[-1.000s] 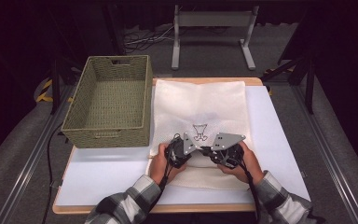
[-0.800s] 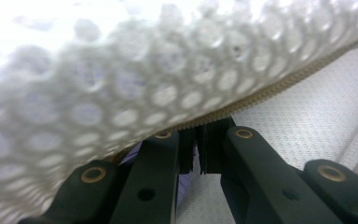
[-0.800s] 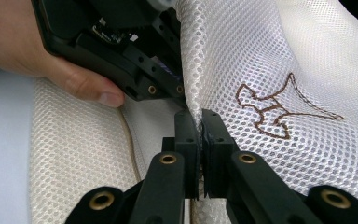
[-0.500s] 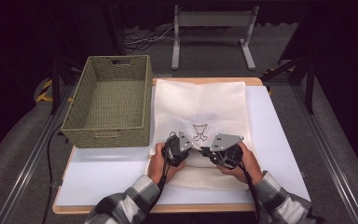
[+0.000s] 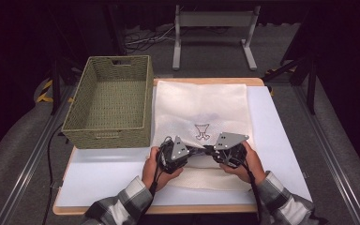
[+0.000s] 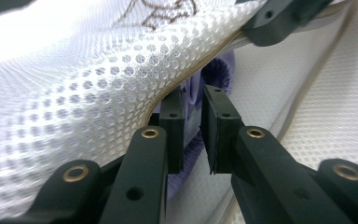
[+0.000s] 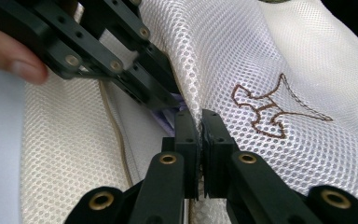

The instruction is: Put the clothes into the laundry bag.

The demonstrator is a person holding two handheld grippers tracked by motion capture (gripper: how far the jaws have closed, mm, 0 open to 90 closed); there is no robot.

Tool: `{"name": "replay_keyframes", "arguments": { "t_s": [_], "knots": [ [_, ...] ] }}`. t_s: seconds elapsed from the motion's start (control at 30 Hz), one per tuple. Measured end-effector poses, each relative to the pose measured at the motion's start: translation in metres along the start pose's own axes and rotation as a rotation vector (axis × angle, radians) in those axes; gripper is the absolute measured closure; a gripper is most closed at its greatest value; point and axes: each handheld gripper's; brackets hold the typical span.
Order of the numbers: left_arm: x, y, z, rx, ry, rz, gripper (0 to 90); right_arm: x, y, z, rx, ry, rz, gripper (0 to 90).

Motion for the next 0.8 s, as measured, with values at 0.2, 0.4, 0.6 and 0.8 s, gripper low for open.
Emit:
{"name": "replay_keyframes", "arguments": {
  "t_s": [0.2, 0.4, 0.6, 0.8],
  "knots": [
    [0.001, -0.007, 0.001, 0.023, -0.007, 0.009, 76.2, -0.002, -0.002, 0.0, 0.004, 0.0, 0.007, 86.3],
    [-0.001, -0.013, 0.005, 0.064, 0.032, -0.003, 82.4, -0.003, -0.004, 0.001, 0.007, 0.002, 0.015, 86.4],
    [0.001, -0.029, 0.007, 0.085, 0.05, 0.02, 89.5, -0.003, -0.005, 0.001, 0.003, -0.001, 0.013, 86.3],
    [0.011, -0.058, 0.002, 0.064, 0.029, 0.061, 85.9, -0.004, -0.006, 0.002, 0.001, 0.004, 0.018, 85.9]
  ]
}}
Point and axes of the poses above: each handheld gripper's, and its own axes: y roughly forward along the jaws, x roughly out of its underside, z roughly to its right, and after that the axes turned 5 degrees about x, right-handed
